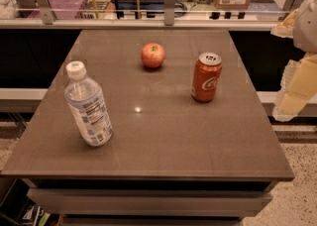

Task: Knock blue plastic bottle over

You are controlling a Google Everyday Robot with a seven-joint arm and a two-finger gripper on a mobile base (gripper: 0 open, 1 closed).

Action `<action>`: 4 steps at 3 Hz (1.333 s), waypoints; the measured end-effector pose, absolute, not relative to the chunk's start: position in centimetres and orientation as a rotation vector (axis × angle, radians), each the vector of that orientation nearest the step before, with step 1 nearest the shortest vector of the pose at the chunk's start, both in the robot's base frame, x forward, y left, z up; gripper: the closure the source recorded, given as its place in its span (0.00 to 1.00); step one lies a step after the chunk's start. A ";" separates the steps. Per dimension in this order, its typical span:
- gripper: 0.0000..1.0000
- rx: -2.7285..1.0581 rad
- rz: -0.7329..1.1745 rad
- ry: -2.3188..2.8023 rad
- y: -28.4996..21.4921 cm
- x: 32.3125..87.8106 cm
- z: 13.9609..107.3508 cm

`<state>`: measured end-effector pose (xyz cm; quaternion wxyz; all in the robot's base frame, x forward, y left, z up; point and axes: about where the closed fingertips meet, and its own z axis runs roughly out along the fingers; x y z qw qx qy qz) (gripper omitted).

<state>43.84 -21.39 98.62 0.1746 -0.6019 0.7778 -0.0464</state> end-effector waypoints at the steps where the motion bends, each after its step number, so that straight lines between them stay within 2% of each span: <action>1: 0.00 -1.706 -0.131 2.205 -21.4 43.8 98.6; 3: 0.00 -1.612 -0.101 2.165 -19.1 44.8 99.6; 4: 0.00 -1.533 -0.024 2.124 -17.2 44.8 99.8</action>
Offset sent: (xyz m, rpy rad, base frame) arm 0.0039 0.0132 0.0000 0.0362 -0.0112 -0.0100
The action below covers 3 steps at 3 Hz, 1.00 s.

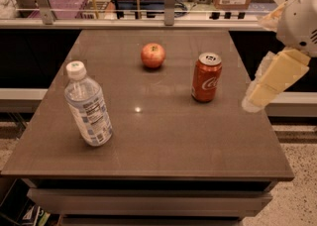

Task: Knock blue plastic bottle over

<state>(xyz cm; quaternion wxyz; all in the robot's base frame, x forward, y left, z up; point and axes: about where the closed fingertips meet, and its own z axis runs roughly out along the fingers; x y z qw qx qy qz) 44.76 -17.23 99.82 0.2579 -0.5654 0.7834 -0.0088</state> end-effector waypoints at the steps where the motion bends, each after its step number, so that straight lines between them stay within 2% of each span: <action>1: 0.00 -1.483 0.086 2.043 -14.6 44.5 99.9; 3: 0.00 -1.442 0.297 1.790 -9.6 44.2 99.4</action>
Offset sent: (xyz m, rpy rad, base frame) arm -0.0075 0.0874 0.0024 0.4089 -0.1290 0.2091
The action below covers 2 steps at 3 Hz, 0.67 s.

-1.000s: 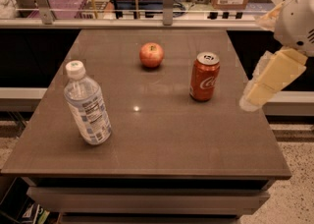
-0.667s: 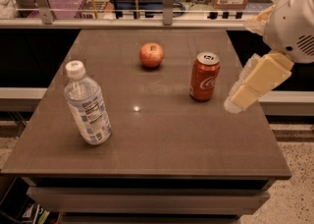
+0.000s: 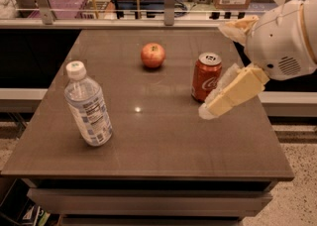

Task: Knock blue plastic bottle over

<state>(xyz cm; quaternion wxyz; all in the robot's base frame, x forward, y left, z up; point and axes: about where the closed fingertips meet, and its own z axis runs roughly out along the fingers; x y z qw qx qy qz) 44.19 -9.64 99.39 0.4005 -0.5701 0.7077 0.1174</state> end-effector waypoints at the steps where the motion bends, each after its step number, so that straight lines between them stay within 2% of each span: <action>1: 0.00 -1.396 0.399 1.657 -7.5 44.1 98.2; 2: 0.00 -1.321 0.502 1.571 -5.8 43.5 97.3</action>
Offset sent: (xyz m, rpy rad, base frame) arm -0.0128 0.0567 -0.0282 0.4795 -0.0782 0.1053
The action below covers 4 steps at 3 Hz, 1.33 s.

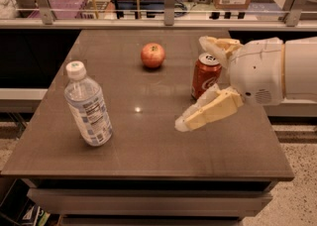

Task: Knock blue plastic bottle over

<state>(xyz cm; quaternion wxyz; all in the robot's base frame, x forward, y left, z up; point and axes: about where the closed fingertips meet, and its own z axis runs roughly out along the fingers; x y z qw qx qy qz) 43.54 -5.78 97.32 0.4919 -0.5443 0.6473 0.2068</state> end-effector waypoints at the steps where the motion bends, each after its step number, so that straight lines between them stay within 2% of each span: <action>1: 0.00 -1.245 0.604 1.505 -4.0 43.1 97.0; 4: 0.00 -1.224 0.725 1.481 -1.3 42.7 96.4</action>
Offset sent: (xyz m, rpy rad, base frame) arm -0.0139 0.0484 0.0003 0.2625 0.0418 0.0596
